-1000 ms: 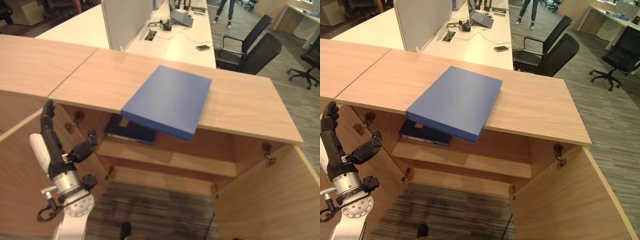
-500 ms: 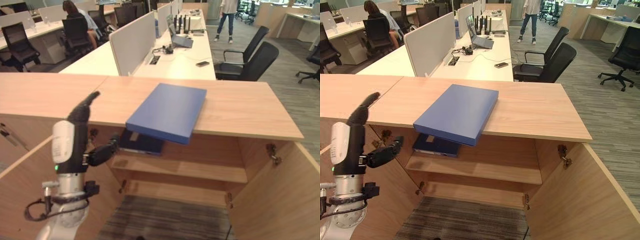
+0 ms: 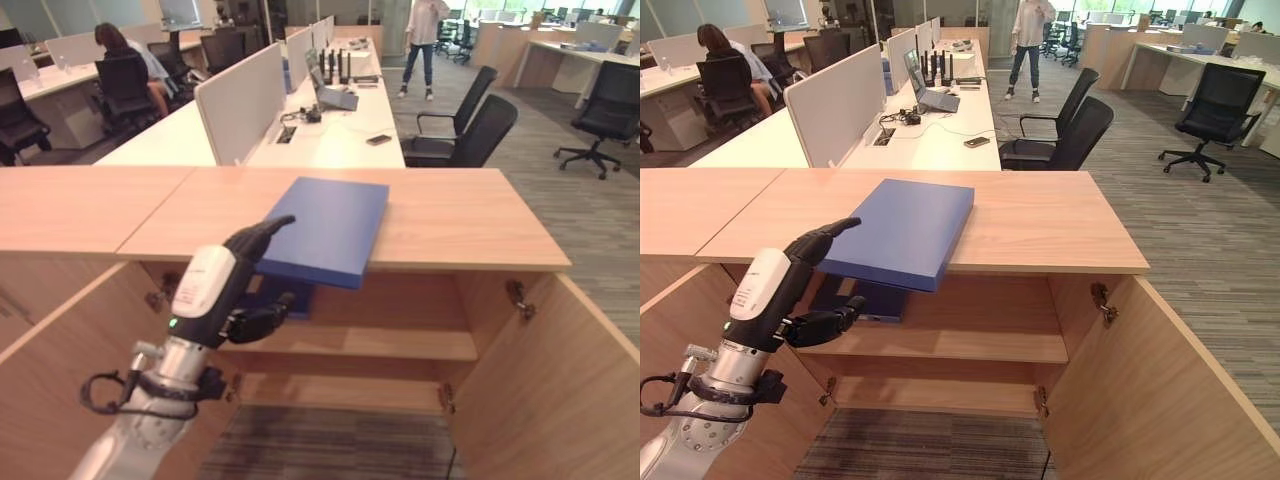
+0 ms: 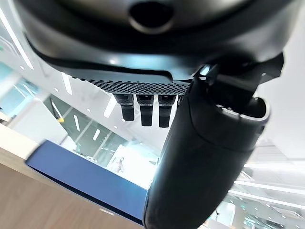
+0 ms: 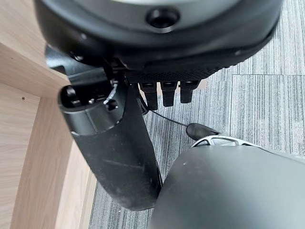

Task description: Put the empty folder in the office cabinet

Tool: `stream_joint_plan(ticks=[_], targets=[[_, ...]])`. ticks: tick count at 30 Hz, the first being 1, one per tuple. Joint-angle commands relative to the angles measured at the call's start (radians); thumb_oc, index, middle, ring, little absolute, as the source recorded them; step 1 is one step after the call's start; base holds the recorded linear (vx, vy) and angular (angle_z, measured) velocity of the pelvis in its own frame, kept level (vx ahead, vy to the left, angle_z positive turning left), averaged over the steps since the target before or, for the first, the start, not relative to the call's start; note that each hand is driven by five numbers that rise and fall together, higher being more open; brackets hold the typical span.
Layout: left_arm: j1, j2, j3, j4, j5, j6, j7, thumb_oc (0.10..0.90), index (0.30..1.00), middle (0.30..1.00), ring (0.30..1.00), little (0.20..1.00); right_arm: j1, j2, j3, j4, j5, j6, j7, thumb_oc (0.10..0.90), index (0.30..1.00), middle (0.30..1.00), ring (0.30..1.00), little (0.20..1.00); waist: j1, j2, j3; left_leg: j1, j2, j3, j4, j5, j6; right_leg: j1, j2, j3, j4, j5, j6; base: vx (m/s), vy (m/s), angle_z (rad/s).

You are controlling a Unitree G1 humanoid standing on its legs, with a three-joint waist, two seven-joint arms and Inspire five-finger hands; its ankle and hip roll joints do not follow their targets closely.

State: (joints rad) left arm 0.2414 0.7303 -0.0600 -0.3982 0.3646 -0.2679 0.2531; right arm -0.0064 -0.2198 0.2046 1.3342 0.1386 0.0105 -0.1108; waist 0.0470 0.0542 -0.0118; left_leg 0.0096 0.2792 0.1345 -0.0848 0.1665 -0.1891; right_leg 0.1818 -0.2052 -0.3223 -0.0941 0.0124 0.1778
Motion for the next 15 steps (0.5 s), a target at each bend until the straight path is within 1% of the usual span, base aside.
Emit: stream_joint_plan(ticks=[1, 8, 12, 15], targets=[[-0.174, 0.019, 0.022, -0.039, -0.002, -0.034, 0.034, 0.800, 0.900, 0.900, 0.900, 0.900, -0.085, 0.003, 0.011, -0.009, -0.024, -0.018, -0.004, 0.800, 0.900, 0.900, 0.900, 0.900, 0.003, -0.027, 0.008, 0.043, 0.043, -0.015, -0.002, -0.102, -0.018, -0.043, -0.007, -0.003, 0.007, -0.026, 0.010, 0.00, 0.000, 0.00], [-0.240, 0.001, -0.024, 0.019, 0.051, -0.025, 0.060, 0.800, 0.900, 0.900, 0.900, 0.900, -0.079, 0.005, 0.016, -0.014, -0.023, -0.018, -0.010, 0.800, 0.900, 0.900, 0.900, 0.900, -0.011, -0.030, 0.003, 0.050, 0.045, -0.009, -0.002, -0.108, -0.019, -0.044, -0.005, 0.006, 0.007, -0.028, 0.009, 0.01, 0.001, -0.03], [-0.299, 0.005, -0.059, 0.068, 0.132, -0.012, 0.086, 0.800, 0.900, 0.900, 0.900, 0.900, -0.083, 0.005, 0.026, -0.020, -0.025, -0.019, -0.014, 0.800, 0.900, 0.900, 0.900, 0.900, -0.022, -0.033, -0.002, 0.060, 0.046, -0.001, -0.002, -0.112, -0.019, -0.043, -0.004, 0.016, 0.007, -0.030, 0.009, 0.02, 0.003, -0.04], [-0.348, 0.024, -0.093, 0.096, 0.194, -0.008, 0.095, 0.800, 0.900, 0.900, 0.900, 0.900, -0.089, 0.007, 0.033, -0.022, -0.025, -0.021, -0.015, 0.800, 0.900, 0.900, 0.900, 0.900, -0.026, -0.033, -0.006, 0.065, 0.046, 0.006, -0.002, -0.117, -0.019, -0.043, -0.003, 0.022, 0.007, -0.030, 0.010, 0.02, 0.001, -0.04]])
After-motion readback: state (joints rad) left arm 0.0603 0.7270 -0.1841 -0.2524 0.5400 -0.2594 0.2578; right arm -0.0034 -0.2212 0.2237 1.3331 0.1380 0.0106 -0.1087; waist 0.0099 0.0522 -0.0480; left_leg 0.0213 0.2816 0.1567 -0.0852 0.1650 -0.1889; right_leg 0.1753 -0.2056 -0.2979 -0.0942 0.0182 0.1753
